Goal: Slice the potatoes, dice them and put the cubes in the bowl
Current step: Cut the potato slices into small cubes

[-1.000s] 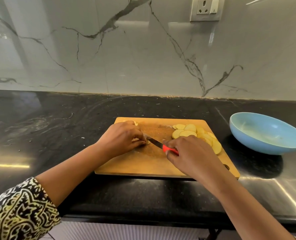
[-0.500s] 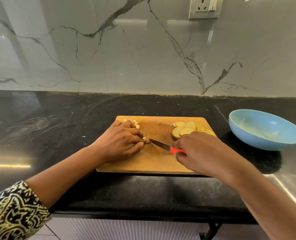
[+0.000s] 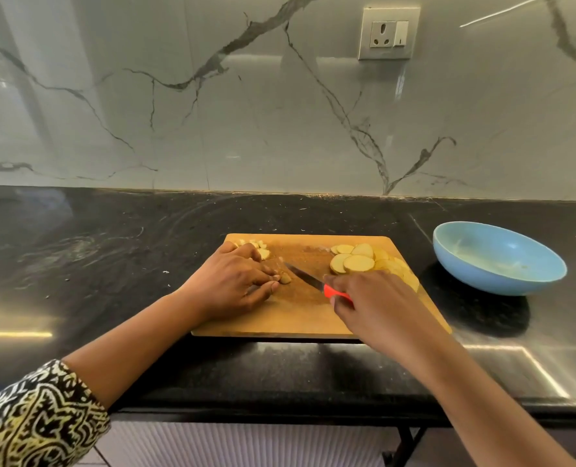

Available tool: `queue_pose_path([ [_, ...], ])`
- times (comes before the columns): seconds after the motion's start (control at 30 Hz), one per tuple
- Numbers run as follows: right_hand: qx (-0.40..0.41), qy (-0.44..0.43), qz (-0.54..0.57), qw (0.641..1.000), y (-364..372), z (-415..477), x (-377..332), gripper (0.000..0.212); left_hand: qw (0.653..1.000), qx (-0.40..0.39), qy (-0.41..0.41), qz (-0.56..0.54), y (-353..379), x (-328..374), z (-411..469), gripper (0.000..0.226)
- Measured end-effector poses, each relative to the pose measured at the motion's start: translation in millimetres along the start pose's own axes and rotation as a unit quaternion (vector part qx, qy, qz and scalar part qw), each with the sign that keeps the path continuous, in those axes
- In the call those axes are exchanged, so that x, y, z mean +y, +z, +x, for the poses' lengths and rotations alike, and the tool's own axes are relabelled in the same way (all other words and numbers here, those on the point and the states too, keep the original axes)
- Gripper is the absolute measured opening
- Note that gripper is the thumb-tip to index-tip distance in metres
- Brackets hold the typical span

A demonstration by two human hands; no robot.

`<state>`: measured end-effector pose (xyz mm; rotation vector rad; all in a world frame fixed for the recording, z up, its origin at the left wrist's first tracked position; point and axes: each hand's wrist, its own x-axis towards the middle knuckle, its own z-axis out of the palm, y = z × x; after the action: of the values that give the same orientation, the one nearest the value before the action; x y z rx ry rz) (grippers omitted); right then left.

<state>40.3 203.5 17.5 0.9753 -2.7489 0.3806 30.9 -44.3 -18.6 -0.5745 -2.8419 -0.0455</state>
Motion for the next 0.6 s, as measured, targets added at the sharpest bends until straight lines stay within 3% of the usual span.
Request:
queue_pose_path([
  [0.43,0.023,-0.022,0.024,0.999,16,-3,-10,0.043,0.999,0.022,0.02,0.013,1,-2,1,0.058],
  [0.6,0.027,-0.019,-0.023,0.999,21,5,-14,0.043,0.999,0.026,0.024,0.027,1,-3,0,0.056],
])
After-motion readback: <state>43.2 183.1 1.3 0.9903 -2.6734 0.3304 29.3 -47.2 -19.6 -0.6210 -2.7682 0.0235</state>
